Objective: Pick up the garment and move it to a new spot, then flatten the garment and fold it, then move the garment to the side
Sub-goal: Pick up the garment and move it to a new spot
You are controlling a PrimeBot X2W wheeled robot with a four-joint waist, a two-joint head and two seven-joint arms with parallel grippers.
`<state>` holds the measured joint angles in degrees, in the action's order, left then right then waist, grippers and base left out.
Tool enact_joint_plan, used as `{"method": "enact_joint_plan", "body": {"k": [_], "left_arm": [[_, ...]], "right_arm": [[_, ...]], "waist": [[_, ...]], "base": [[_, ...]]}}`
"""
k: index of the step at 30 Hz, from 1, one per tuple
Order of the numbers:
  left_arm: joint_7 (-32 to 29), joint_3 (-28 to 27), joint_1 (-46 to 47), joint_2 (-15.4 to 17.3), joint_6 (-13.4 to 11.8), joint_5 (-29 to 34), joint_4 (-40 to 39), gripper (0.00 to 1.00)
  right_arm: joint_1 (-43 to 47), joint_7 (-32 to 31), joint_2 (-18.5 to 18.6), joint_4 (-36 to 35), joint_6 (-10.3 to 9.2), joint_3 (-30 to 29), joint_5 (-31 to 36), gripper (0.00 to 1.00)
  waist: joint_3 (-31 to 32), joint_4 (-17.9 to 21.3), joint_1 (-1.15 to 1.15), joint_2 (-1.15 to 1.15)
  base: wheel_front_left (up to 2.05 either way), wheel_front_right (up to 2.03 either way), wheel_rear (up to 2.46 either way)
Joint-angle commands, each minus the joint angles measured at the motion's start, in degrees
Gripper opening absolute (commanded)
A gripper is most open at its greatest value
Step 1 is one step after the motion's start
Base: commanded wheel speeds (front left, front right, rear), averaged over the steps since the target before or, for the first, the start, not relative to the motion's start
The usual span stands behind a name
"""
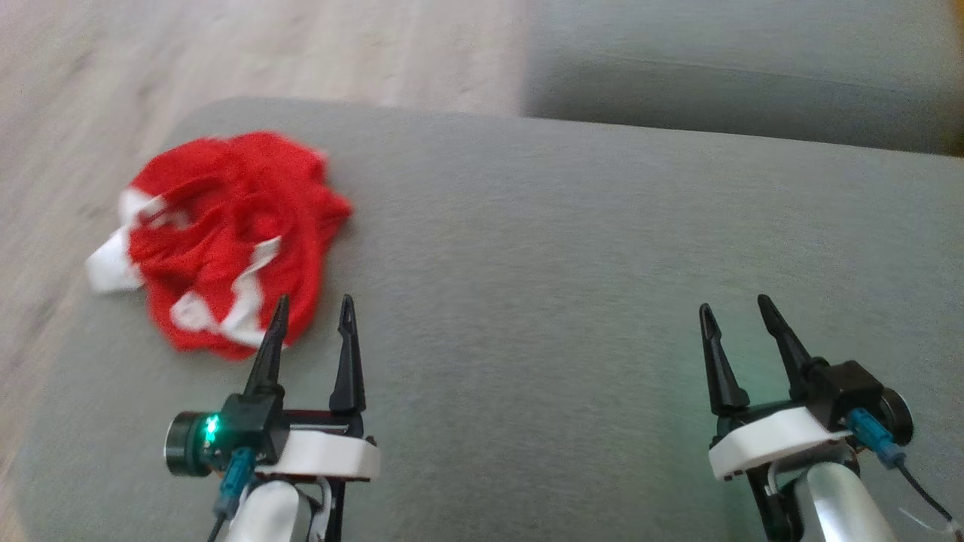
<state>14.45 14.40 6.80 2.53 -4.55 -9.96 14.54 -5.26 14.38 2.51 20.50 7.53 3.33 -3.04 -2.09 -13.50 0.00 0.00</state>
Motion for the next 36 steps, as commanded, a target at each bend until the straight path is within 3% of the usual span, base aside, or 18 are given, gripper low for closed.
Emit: {"method": "enact_joint_plan", "body": {"k": [1, 8, 14, 19, 25, 30, 36], "left_arm": [[0.55, -2.12, 3.07, 0.34, -0.35, 0.3, -2.05, 1.0], [0.55, -3.93, 2.57, 0.34, -2.16, -0.23, -4.16, 1.0], [0.55, -7.88, 4.69, 0.34, -2.85, 1.61, -8.67, 1.0], [0.55, -10.41, 14.29, 0.96, 0.65, 3.72, -7.33, 1.0], [0.32, -12.92, 28.99, 4.61, 3.81, 3.65, 7.4, 1.0], [-6.31, -14.43, 40.15, 6.82, 5.53, 1.23, 23.47, 1.0], [-9.95, -15.49, 46.52, 9.43, 7.98, -1.08, 37.67, 1.0]], "right_arm": [[-2.43, 0.62, 0.37, -2.03, -0.04, 1.28, 0.76, 1.0], [-3.92, 0.62, 0.37, -2.28, -0.04, 0.25, 2.67, 1.0], [-7.05, 0.62, 0.37, -2.66, -0.04, 0.23, 5.95, 1.0], [-8.6, 0.62, 2.1, -4.26, -0.04, -1.55, 9.45, 1.0], [-11.08, 0.62, 5.92, -6.22, -0.04, -1.92, 11.11, 1.0], [-12.94, 0.62, 7.8, -7.14, -0.04, -1.83, 11.5, 1.0], [-15.07, 0.62, 8.1, -7.81, -0.04, -1.59, 11.63, 1.0]], "waist": [[-2.07, -7.38, 0.0, 0.0], [-4.84, -17.36, 0.0, 0.0], [-9.72, -18.63, 0.0, 0.0], [-15.42, -18.81, 0.0, 0.0], [-22.11, -15.94, 0.0, 0.0], [-25.92, -13.4, 0.0, 0.0], [-29.2, -10.13, 0.0, 0.0]], "base": [[0.0, 0.0, 0.0], [0.0, 0.0, 0.0], [0.0, 0.0, 0.0], [0.0, 0.0, 0.0], [0.0, 0.0, 0.0], [0.0, 0.0, 0.0], [0.0, 0.0, 0.0]]}}
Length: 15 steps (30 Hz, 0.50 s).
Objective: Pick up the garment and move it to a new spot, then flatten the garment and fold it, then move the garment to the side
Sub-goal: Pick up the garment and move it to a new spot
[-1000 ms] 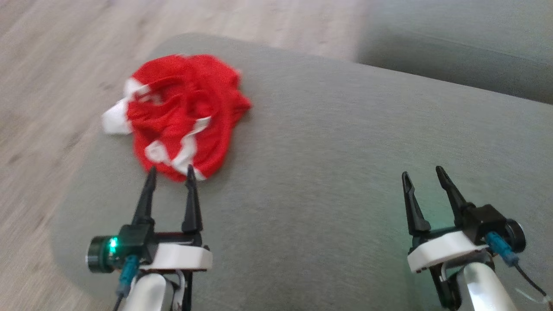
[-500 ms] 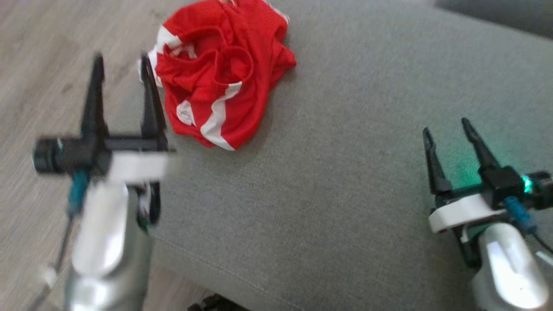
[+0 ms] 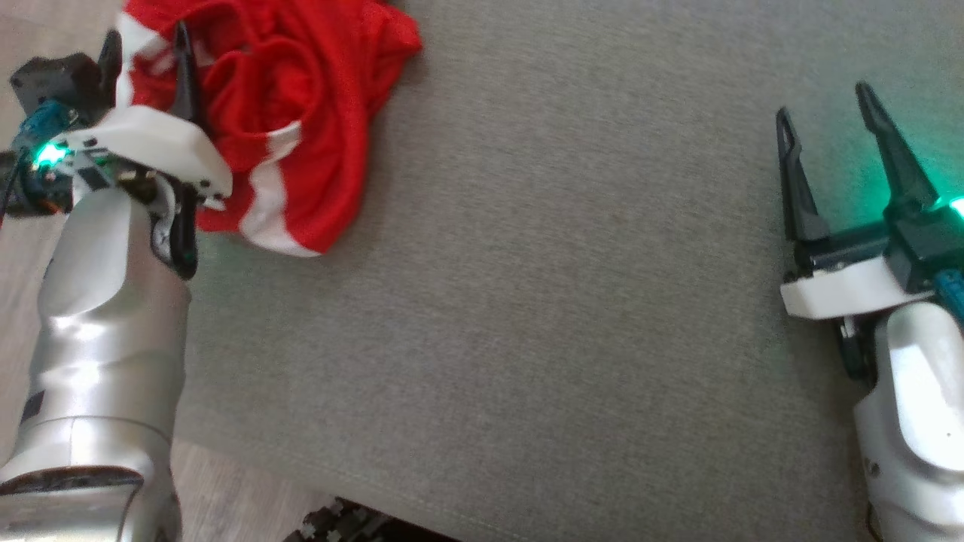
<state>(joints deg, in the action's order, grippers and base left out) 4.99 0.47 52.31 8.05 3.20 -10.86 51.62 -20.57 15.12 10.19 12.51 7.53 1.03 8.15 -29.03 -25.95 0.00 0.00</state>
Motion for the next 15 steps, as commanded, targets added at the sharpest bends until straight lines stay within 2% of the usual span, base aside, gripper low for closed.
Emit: {"method": "enact_joint_plan", "body": {"k": [1, 5, 6, 7, 8, 15], "left_arm": [[-0.79, -1.53, 1.54, 4.26, 0.43, -0.31, 2.3, 1.0], [-1.2, -1.41, 2.59, 4.97, 0.81, -0.61, 6.37, 1.0], [-0.89, -1.27, 2.84, 5.21, 0.9, -0.56, 7.22, 0.51], [-0.02, -1.12, 3.09, 5.55, 0.88, -0.41, 7.76, 0.15], [0.95, -1.0, 3.36, 5.93, 0.95, -0.31, 8.22, 0.0], [7.99, 0.05, 6.55, 8.04, 1.34, 0.54, 6.72, 0.0]], "right_arm": [[-0.04, -0.12, 0.38, 0.04, -0.04, 0.68, 0.44, 1.0], [-0.63, -0.12, 0.16, -0.2, -0.04, 0.46, 0.41, 1.0], [-0.77, -0.12, 0.05, -0.23, -0.04, 0.41, 0.4, 1.0], [-0.9, -0.12, -0.09, -0.26, -0.04, 0.35, 0.38, 1.0], [-1.0, -0.12, -0.24, -0.22, -0.04, 0.35, 0.34, 1.0], [-0.74, -0.12, -2.77, 0.5, -0.04, 0.56, -0.3, 1.0]], "waist": [[-2.6, 2.72, 0.0, 0.0], [-3.11, 3.72, 0.0, 0.0], [-3.13, 3.99, 0.0, 0.0], [-3.1, 4.24, 0.0, 0.0], [-2.96, 4.5, 0.0, 0.0], [2.0, 7.25, 0.0, 0.0]], "base": [[0.0, 0.0, 0.0], [0.0, 0.0, 0.0], [0.0, 0.0, 0.0], [0.0, 0.0, 0.0], [0.0, 0.0, 0.0], [0.0, 0.0, 0.0]]}}
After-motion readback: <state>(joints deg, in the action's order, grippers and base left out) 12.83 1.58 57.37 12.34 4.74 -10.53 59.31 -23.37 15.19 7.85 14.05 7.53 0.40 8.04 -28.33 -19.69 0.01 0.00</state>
